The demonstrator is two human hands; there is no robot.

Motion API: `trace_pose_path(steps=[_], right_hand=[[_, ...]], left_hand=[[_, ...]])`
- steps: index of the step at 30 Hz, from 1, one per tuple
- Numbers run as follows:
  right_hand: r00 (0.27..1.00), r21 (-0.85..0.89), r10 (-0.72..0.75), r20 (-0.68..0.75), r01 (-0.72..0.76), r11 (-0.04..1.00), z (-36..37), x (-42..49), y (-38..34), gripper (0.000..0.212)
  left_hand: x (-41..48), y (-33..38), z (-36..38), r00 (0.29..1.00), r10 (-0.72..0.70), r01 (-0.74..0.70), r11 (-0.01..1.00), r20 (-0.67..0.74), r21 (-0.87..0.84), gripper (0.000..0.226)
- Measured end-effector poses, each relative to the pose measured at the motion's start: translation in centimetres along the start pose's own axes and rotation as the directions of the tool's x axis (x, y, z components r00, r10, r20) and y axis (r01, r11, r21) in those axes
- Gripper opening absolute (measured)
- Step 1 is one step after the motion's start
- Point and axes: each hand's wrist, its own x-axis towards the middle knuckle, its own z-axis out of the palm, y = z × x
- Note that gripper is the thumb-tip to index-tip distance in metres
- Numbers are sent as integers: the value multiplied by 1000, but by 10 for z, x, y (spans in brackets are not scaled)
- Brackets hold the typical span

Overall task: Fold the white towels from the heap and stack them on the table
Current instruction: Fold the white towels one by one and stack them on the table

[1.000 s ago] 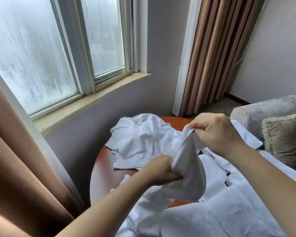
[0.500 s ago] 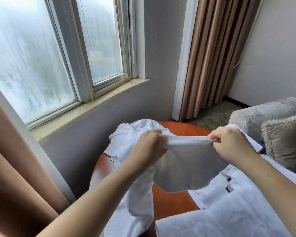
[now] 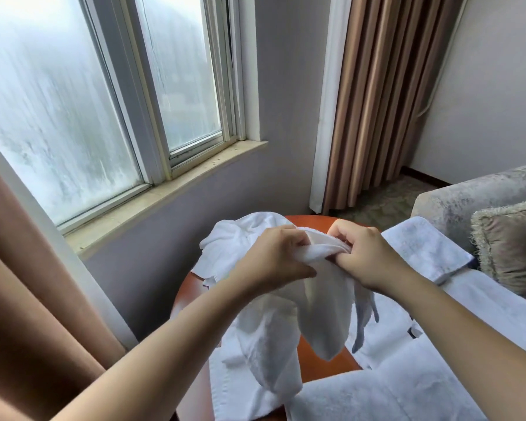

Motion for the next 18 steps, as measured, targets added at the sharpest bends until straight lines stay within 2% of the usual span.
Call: trace_pose_path(steps=[4,7,8,11,14,18], right_hand=[[999,3,-34,-29,34,999,-8,4,-6,17],[999,-34,-33,22,33,999,-17,6,-5,8],[998,-47,-26,51,29,998,-21,6,-5,13],[988,-88,-3,153,17,996,-31,5,-7,18],[966,-114,69,250,-41,993,-37,4,-7,13],[922,-194,165,351,-101,976,-42,3,0,9]], left_hand=[[-10,-5,-9,995,-36,53,979,91,-196,33],[-15,-8,-11,985,-54,90,972,167,-216,24],[-16,-9,-12,979,-71,109,974,189,-201,22],[-16,-8,-10,971,-106,134,984,213,-119,20],[-11,-4,-10,979,-27,10,996,201,84,18],[-7,1,-6,975,55,-121,945,217,305,11]])
